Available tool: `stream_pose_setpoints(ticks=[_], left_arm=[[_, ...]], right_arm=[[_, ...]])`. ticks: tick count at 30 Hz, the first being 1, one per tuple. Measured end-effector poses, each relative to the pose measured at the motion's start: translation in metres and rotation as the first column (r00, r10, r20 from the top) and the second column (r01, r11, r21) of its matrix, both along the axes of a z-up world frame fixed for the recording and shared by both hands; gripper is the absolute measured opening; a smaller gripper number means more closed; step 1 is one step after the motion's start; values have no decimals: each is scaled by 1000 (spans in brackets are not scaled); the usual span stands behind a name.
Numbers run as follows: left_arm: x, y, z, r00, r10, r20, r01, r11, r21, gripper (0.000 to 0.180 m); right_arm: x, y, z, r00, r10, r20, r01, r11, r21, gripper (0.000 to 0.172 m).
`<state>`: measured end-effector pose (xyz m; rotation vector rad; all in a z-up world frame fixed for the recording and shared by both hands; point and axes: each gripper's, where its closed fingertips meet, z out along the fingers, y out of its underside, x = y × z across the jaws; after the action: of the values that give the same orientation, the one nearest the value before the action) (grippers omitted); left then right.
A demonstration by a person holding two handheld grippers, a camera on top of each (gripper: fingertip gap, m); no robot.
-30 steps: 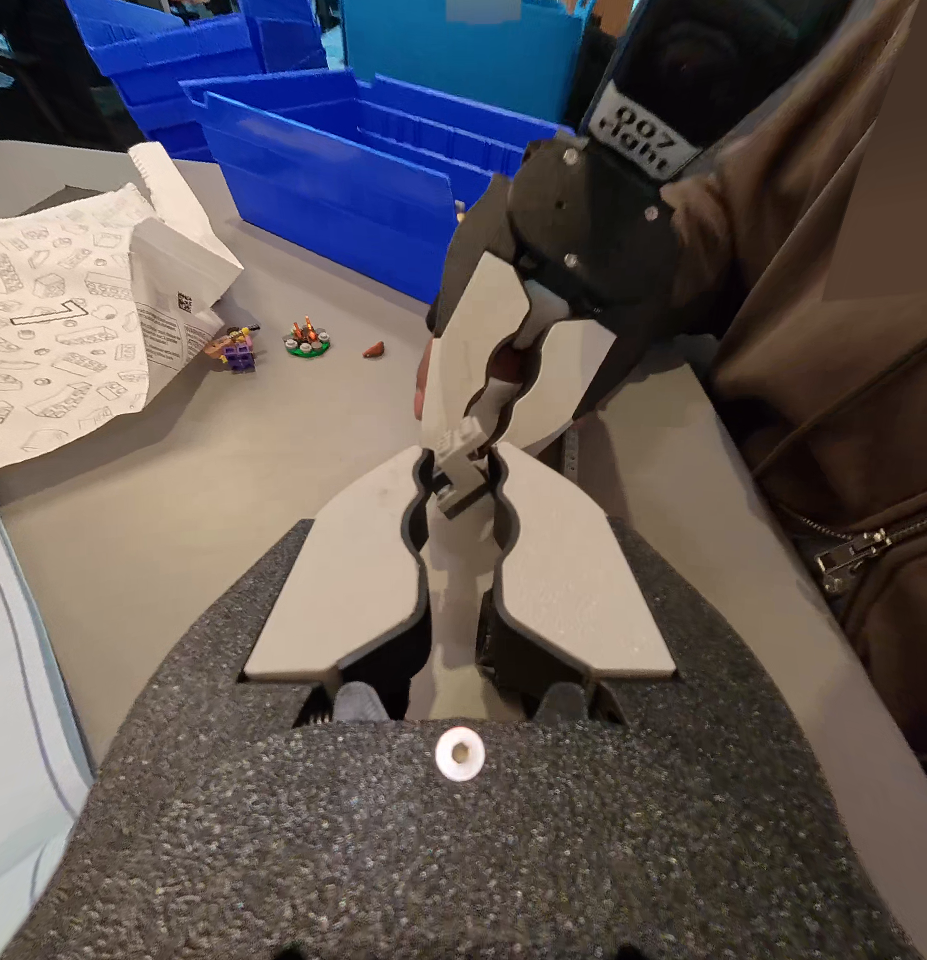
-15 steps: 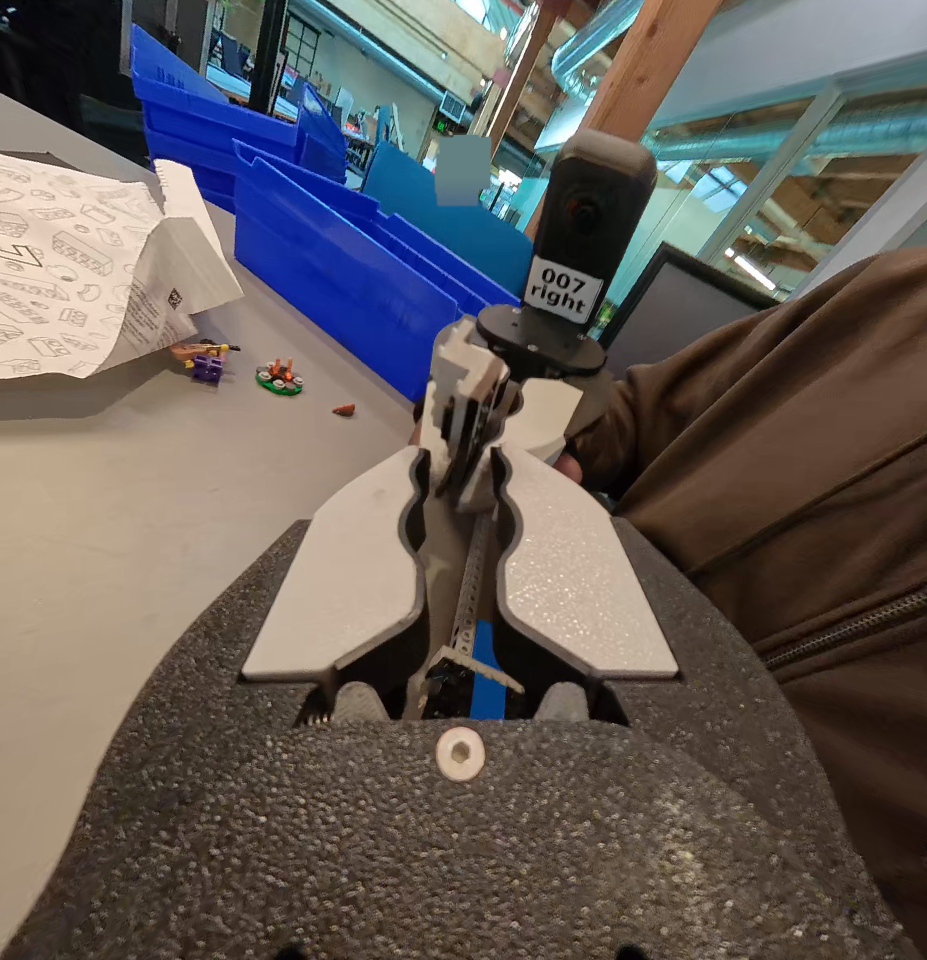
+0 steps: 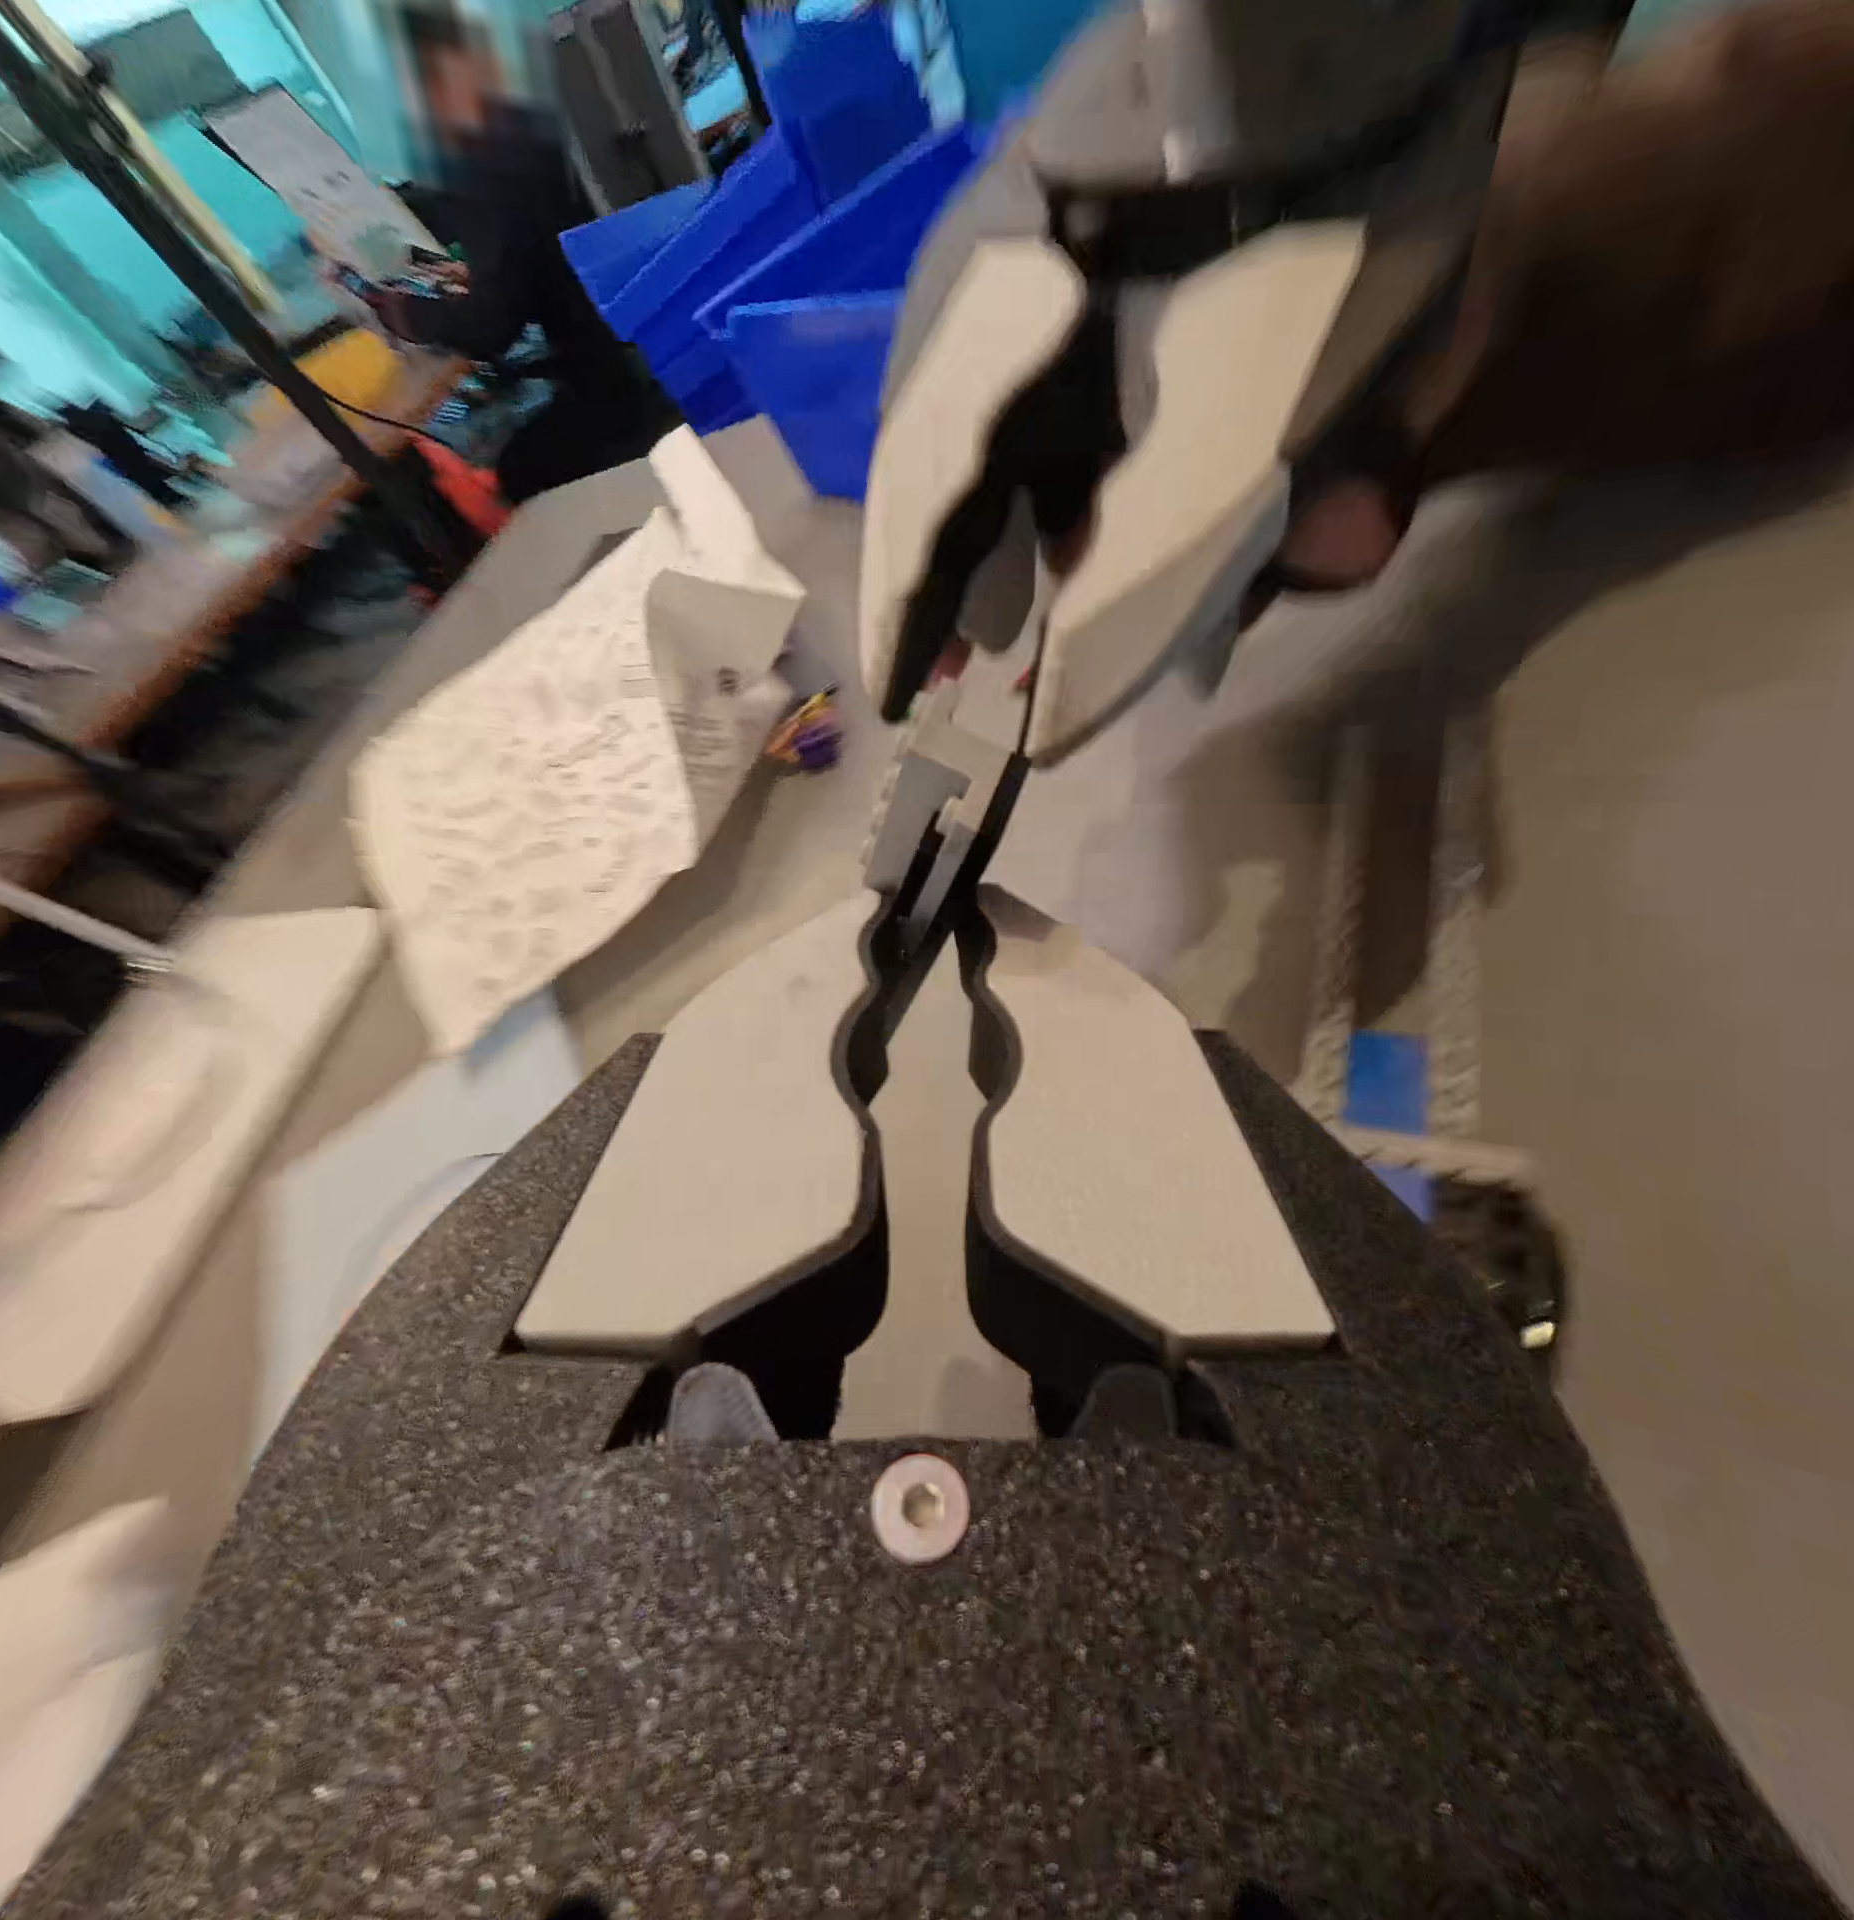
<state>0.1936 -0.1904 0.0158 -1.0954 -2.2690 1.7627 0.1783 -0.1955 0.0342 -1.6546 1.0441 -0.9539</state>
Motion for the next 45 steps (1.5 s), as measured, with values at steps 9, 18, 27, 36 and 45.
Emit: stream_pose_setpoints(ticks=[9,18,27,36,45], left_arm=[[18,-11,-12,747,248,616,-64,950,-304,9],[11,-14,-17,476,329,816,56,914,-401,9],[15,-15,-20,530,313,788,55,915,-400,36],[12,-13,-31,456,269,849,110,929,-353,7],[9,-10,-51,480,154,863,27,981,-191,4]], right_arm=[[-4,18,-25,962,78,-260,-11,968,251,40],[8,18,-33,909,171,-380,164,691,704,29],[-1,18,-40,891,224,-396,77,784,616,15],[-4,21,-50,878,222,-424,15,873,488,16],[1,-4,-54,931,-23,-365,58,995,85,14]])
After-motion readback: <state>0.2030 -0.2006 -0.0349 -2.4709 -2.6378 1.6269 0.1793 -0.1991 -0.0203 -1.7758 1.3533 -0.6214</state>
